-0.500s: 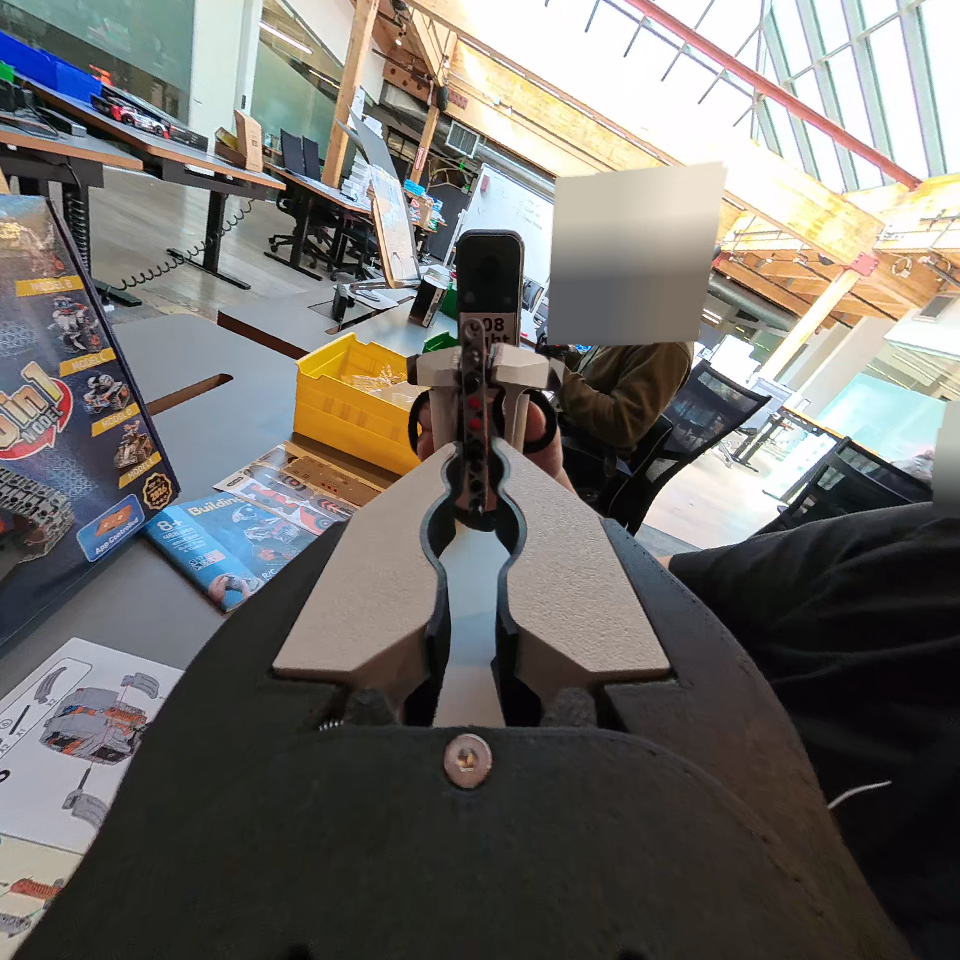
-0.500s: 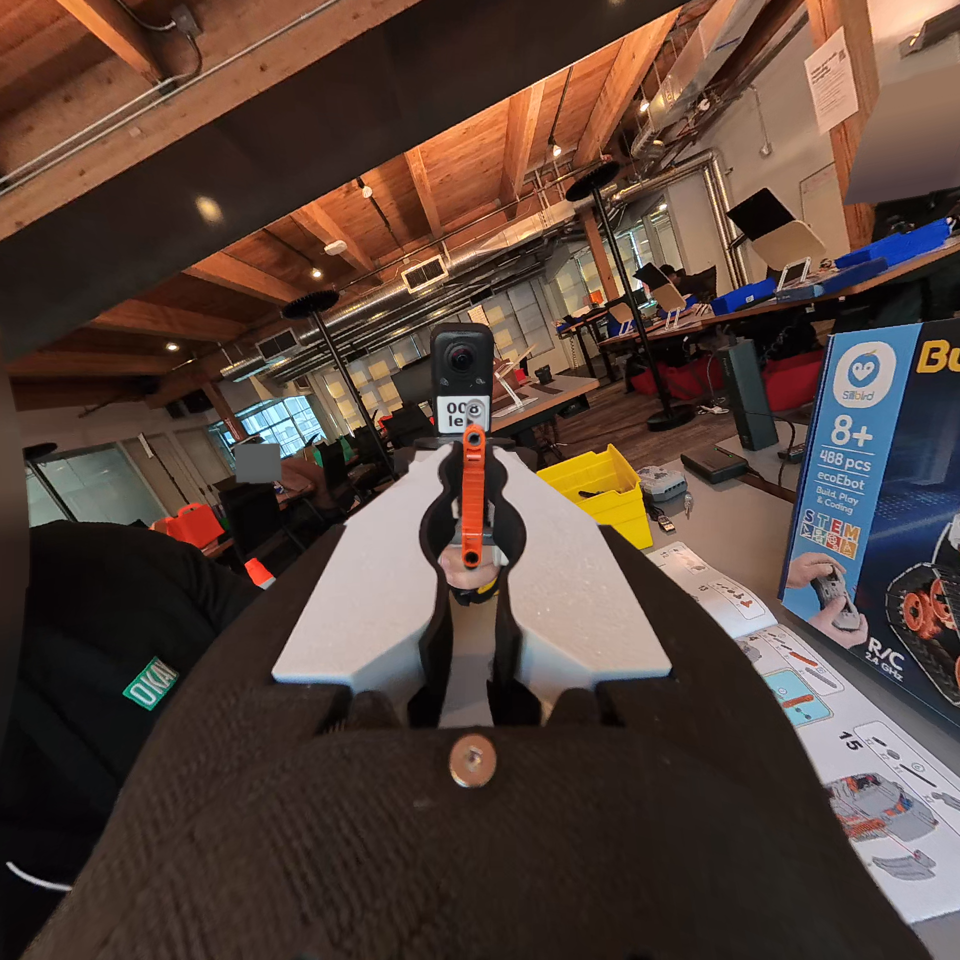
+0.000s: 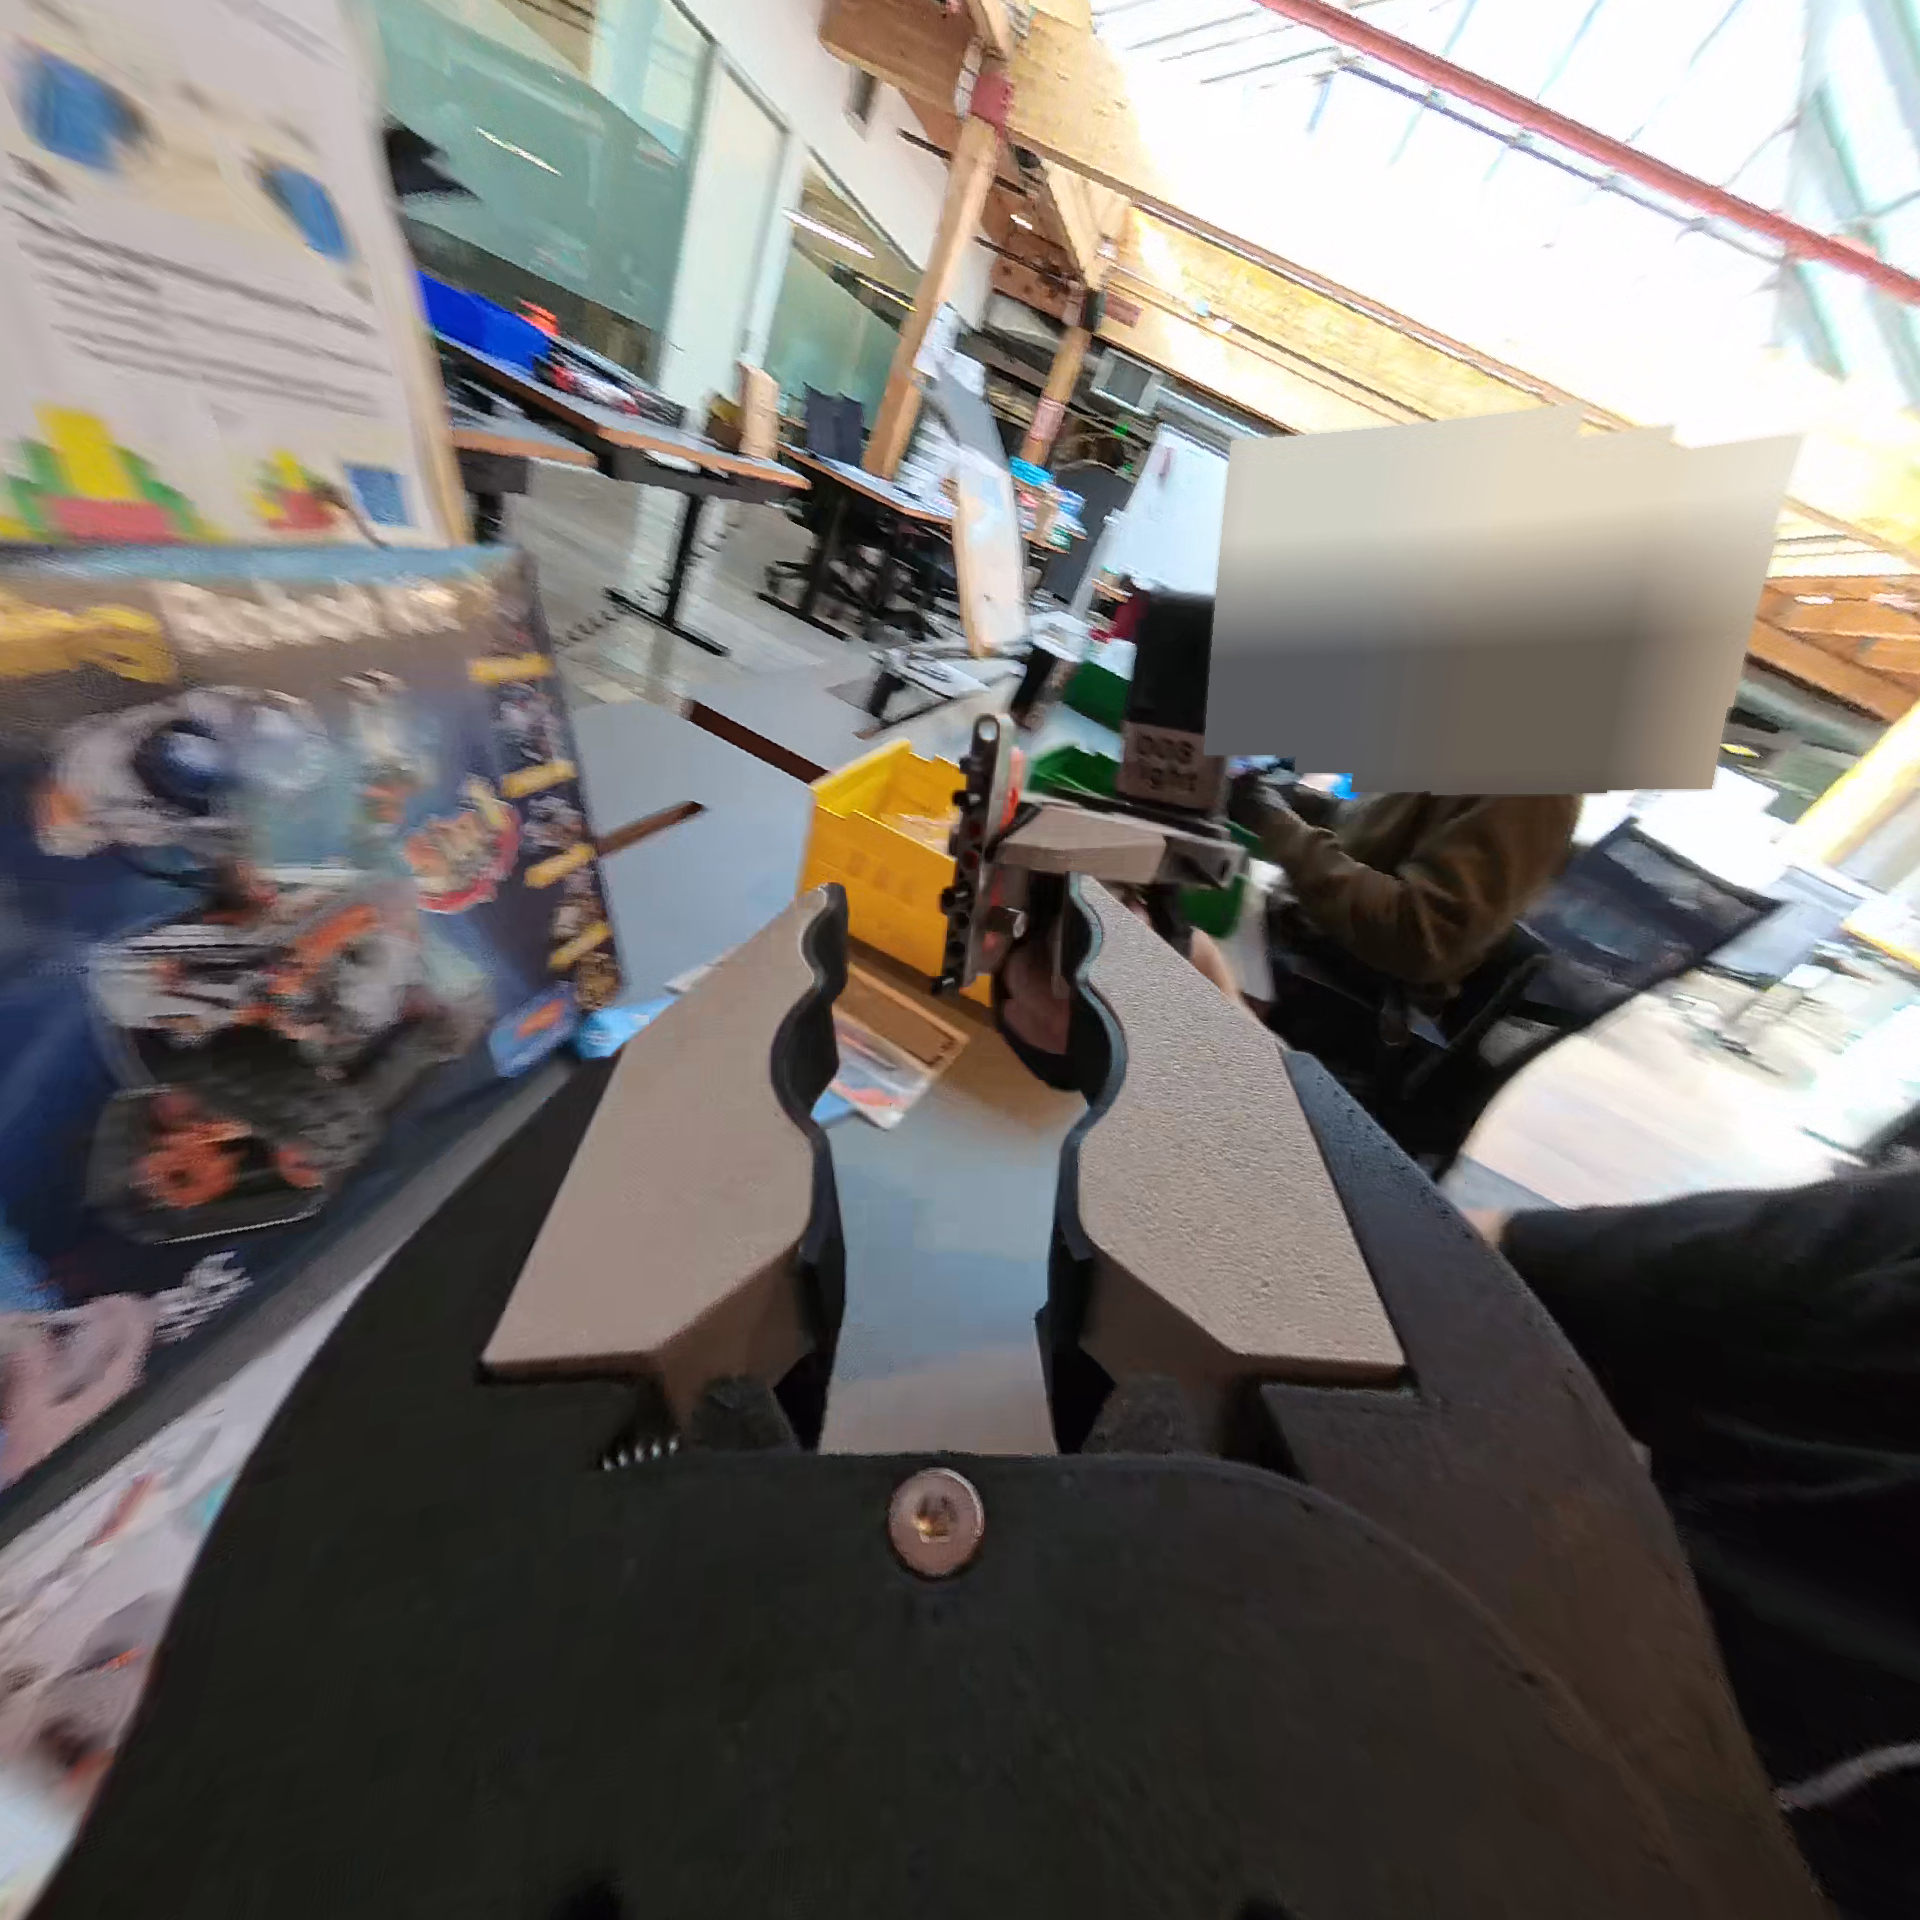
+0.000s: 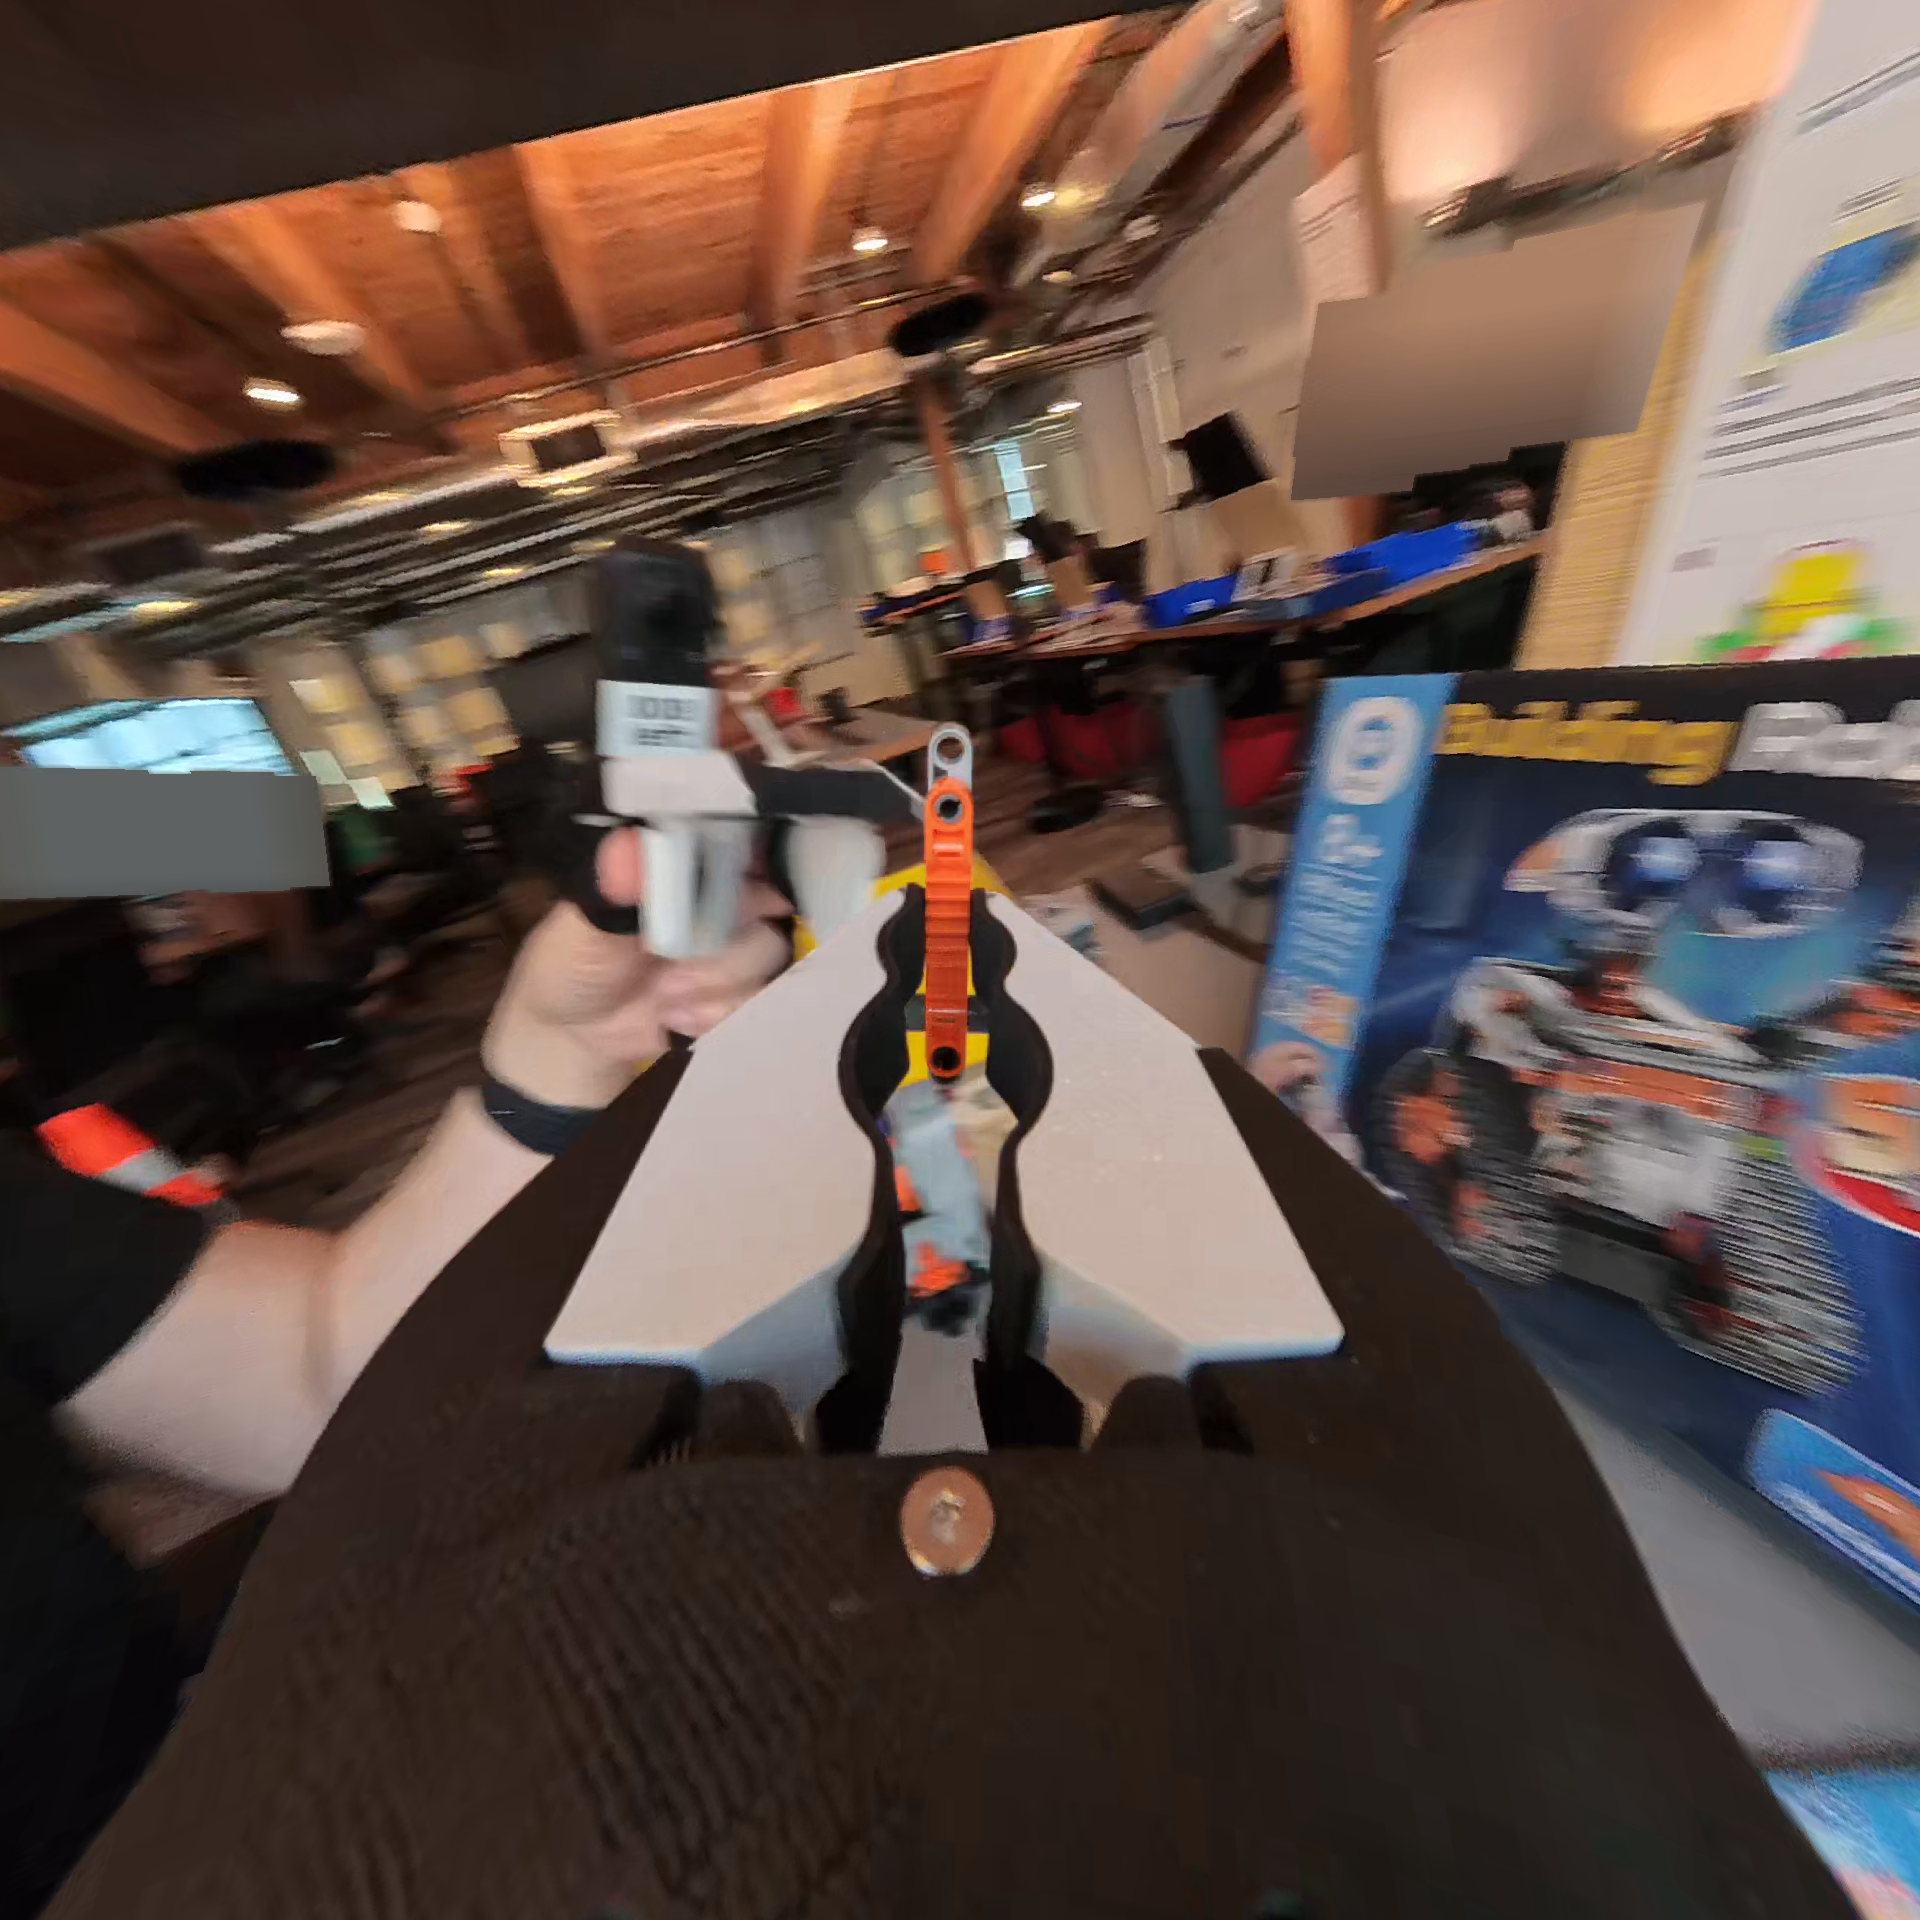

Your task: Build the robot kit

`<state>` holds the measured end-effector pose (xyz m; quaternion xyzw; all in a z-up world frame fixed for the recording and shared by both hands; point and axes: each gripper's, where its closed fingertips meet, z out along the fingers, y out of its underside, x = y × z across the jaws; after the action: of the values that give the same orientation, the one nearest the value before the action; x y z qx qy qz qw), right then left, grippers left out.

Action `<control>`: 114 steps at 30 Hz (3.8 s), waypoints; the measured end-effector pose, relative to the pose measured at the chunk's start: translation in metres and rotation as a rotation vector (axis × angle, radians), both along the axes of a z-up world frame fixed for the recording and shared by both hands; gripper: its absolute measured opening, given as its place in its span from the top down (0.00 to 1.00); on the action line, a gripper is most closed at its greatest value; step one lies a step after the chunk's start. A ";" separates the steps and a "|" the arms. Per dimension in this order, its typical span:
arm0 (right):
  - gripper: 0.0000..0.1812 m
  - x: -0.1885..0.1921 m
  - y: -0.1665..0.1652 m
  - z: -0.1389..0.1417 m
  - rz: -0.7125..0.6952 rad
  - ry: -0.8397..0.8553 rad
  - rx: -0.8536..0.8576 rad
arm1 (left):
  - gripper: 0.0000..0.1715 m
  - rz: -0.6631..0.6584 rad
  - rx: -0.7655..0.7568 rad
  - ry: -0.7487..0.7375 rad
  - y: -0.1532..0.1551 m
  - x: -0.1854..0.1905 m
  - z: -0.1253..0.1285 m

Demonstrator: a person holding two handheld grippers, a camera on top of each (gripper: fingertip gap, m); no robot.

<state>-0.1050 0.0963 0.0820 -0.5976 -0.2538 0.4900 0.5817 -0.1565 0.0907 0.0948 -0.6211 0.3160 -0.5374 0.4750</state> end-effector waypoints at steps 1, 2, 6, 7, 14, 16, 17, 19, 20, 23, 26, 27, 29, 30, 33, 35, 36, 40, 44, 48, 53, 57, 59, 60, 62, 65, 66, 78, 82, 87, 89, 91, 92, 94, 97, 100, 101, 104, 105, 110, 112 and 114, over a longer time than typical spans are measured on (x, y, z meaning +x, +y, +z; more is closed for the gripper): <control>0.97 0.006 0.009 -0.005 -0.060 -0.021 0.009 | 0.77 0.092 0.047 0.018 0.010 -0.016 0.005; 0.97 0.010 0.016 -0.011 -0.099 -0.041 0.011 | 0.77 0.182 0.095 0.039 0.019 -0.033 0.010; 0.97 0.014 0.036 -0.037 -0.153 -0.101 -0.036 | 0.79 0.374 0.195 -0.025 0.023 -0.089 0.044; 0.97 0.014 0.039 -0.044 -0.150 -0.105 -0.054 | 0.80 0.371 0.180 -0.082 0.019 -0.098 0.053; 0.97 0.010 0.054 -0.079 -0.122 -0.073 -0.179 | 0.82 0.367 0.094 -0.273 0.008 -0.136 0.079; 0.97 0.008 0.056 -0.085 -0.118 -0.059 -0.204 | 0.82 0.389 0.095 -0.271 0.009 -0.139 0.080; 0.97 0.007 0.057 -0.089 -0.116 -0.060 -0.215 | 0.82 0.392 0.097 -0.269 0.008 -0.139 0.080; 0.97 0.005 0.059 -0.097 -0.116 -0.077 -0.229 | 0.82 0.390 0.103 -0.262 0.006 -0.139 0.082; 0.97 0.003 0.060 -0.100 -0.116 -0.088 -0.233 | 0.82 0.390 0.106 -0.255 0.005 -0.138 0.082; 0.97 -0.003 0.059 -0.108 -0.105 -0.110 -0.244 | 0.82 0.399 0.119 -0.230 0.003 -0.138 0.082; 0.97 -0.010 0.057 -0.115 -0.088 -0.133 -0.255 | 0.82 0.427 0.142 -0.201 0.003 -0.141 0.082; 0.97 -0.012 0.057 -0.117 -0.083 -0.140 -0.258 | 0.82 0.440 0.149 -0.189 0.004 -0.142 0.081; 0.97 -0.015 0.055 -0.120 -0.071 -0.152 -0.264 | 0.82 0.465 0.161 -0.165 0.006 -0.144 0.079; 0.97 -0.017 0.055 -0.121 -0.067 -0.156 -0.266 | 0.82 0.474 0.164 -0.155 0.007 -0.145 0.079; 0.97 -0.019 0.053 -0.123 -0.055 -0.166 -0.271 | 0.82 0.472 0.168 -0.127 0.007 -0.141 0.075; 0.97 -0.020 0.053 -0.123 -0.050 -0.169 -0.271 | 0.82 0.454 0.163 -0.091 0.008 -0.136 0.071; 0.97 -0.020 0.052 -0.123 -0.049 -0.169 -0.271 | 0.82 0.444 0.159 -0.065 0.008 -0.133 0.067; 0.97 -0.020 0.052 -0.124 -0.049 -0.175 -0.272 | 0.84 0.501 0.149 0.143 0.013 -0.135 0.044; 0.97 -0.019 0.053 -0.124 -0.051 -0.178 -0.269 | 0.74 0.586 -0.031 0.564 0.013 -0.148 -0.020; 0.97 -0.018 0.053 -0.124 -0.050 -0.177 -0.272 | 0.86 0.510 -0.124 0.776 0.008 -0.132 -0.062; 0.97 -0.017 0.052 -0.121 -0.051 -0.177 -0.264 | 0.57 0.360 -0.389 1.077 -0.009 -0.126 -0.136; 0.97 -0.016 0.053 -0.121 -0.050 -0.175 -0.268 | 0.57 0.302 -0.455 1.200 -0.014 -0.121 -0.162; 0.97 -0.015 0.053 -0.121 -0.051 -0.173 -0.269 | 0.54 0.313 -0.465 1.252 -0.014 -0.122 -0.169; 0.97 -0.015 0.053 -0.120 -0.050 -0.173 -0.268 | 0.52 0.317 -0.473 1.276 -0.014 -0.124 -0.173; 0.97 -0.015 0.053 -0.120 -0.051 -0.173 -0.266 | 0.51 0.324 -0.491 1.319 -0.015 -0.128 -0.179; 0.97 -0.014 0.053 -0.119 -0.051 -0.170 -0.267 | 0.50 0.342 -0.517 1.352 -0.013 -0.133 -0.185; 0.97 -0.014 0.053 -0.119 -0.050 -0.170 -0.268 | 0.50 0.341 -0.526 1.349 -0.012 -0.132 -0.186; 0.97 -0.010 0.056 -0.117 -0.065 -0.163 -0.263 | 0.62 0.270 -0.594 1.338 -0.015 -0.121 -0.198; 0.97 -0.009 0.056 -0.117 -0.066 -0.165 -0.263 | 0.62 0.267 -0.596 1.340 -0.014 -0.123 -0.198; 0.97 -0.009 0.057 -0.118 -0.068 -0.165 -0.265 | 0.63 0.261 -0.602 1.347 -0.015 -0.129 -0.198; 0.97 -0.009 0.057 -0.119 -0.068 -0.166 -0.265 | 0.63 0.265 -0.612 1.351 -0.016 -0.134 -0.198; 0.97 -0.009 0.056 -0.119 -0.067 -0.168 -0.265 | 0.63 0.272 -0.626 1.353 -0.016 -0.140 -0.198; 0.97 -0.009 0.057 -0.119 -0.067 -0.169 -0.265 | 0.63 0.279 -0.635 1.353 -0.016 -0.143 -0.198; 0.97 -0.009 0.057 -0.120 -0.067 -0.169 -0.267 | 0.63 0.290 -0.649 1.351 -0.015 -0.149 -0.198; 0.97 -0.009 0.057 -0.121 -0.066 -0.169 -0.269 | 0.63 0.298 -0.669 1.340 -0.016 -0.157 -0.198; 0.97 -0.008 0.057 -0.121 -0.067 -0.171 -0.271 | 0.63 0.300 -0.690 1.329 -0.017 -0.166 -0.198; 0.97 -0.008 0.058 -0.122 -0.067 -0.172 -0.271 | 0.63 0.302 -0.699 1.325 -0.018 -0.169 -0.198; 0.97 -0.008 0.058 -0.122 -0.067 -0.174 -0.273 | 0.63 0.317 -0.732 1.312 -0.020 -0.180 -0.198; 0.97 -0.008 0.058 -0.123 -0.066 -0.174 -0.274 | 0.63 0.322 -0.740 1.310 -0.020 -0.184 -0.198; 0.97 -0.008 0.058 -0.124 -0.066 -0.178 -0.277 | 0.63 0.344 -0.763 1.310 -0.022 -0.199 -0.198; 0.97 -0.008 0.058 -0.125 -0.066 -0.180 -0.278 | 0.63 0.348 -0.773 1.303 -0.023 -0.202 -0.198; 0.97 -0.009 0.058 -0.126 -0.064 -0.182 -0.280 | 0.63 0.352 -0.788 1.292 -0.024 -0.204 -0.198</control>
<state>-0.1137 0.1543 -0.0438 -0.7226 -0.2156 0.4453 0.4828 -0.3606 0.0669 -0.1036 -0.9753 0.2124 -0.0580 0.0192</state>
